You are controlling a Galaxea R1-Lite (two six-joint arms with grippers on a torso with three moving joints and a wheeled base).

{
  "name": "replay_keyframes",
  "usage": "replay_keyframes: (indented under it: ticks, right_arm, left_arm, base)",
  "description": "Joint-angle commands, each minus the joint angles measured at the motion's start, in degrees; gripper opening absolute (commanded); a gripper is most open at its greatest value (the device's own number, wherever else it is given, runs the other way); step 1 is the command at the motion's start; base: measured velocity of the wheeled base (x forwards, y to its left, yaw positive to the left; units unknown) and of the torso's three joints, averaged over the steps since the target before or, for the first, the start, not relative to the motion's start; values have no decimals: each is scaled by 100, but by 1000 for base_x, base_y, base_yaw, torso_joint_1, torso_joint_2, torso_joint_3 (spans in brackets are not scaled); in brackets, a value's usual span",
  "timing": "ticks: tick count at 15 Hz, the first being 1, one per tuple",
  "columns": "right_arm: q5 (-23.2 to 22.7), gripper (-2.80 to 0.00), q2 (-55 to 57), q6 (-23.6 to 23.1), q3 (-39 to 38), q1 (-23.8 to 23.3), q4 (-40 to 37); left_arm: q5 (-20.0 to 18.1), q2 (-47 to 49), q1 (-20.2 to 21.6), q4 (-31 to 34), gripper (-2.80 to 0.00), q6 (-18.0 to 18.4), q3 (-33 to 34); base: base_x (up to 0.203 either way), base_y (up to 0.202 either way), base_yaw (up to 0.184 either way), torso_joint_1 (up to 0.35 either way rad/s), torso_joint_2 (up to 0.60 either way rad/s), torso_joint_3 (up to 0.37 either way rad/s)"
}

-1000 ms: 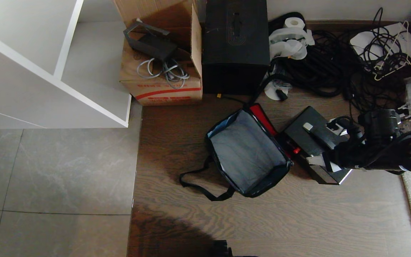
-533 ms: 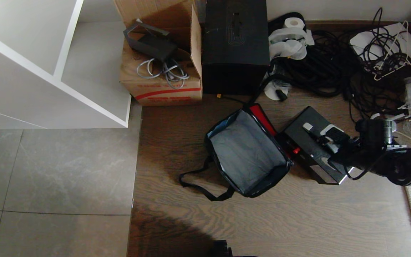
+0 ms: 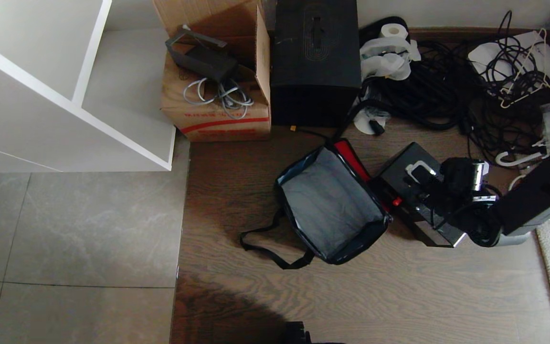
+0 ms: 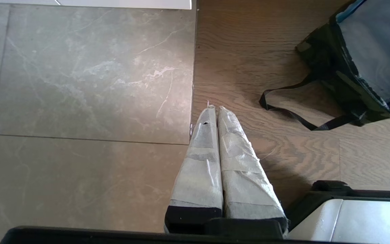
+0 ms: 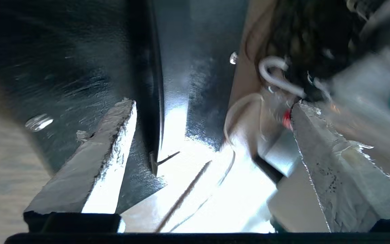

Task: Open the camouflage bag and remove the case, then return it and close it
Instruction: Grip the handle again

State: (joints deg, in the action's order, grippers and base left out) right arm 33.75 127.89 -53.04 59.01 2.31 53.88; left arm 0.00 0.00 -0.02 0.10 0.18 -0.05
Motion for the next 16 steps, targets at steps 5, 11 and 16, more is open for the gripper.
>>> replay_keyframes:
  ticks: [5, 11, 16]
  right_arm:
    - [641, 0, 667, 263, 534, 102, 368]
    - [1017, 0, 995, 221, 1622, -91, 950]
    - [1122, 0, 1307, 220, 2465, -575, 137]
  left_arm:
    - [0, 0, 2, -1, -280, -1, 2]
    - [0, 0, 2, -1, -280, -1, 5]
    - [0, 0, 2, -1, -280, -1, 5]
  base:
    - [0, 0, 0, 0, 0, 0]
    - [0, 0, 0, 0, 0, 0]
    - [0, 0, 0, 0, 0, 0]
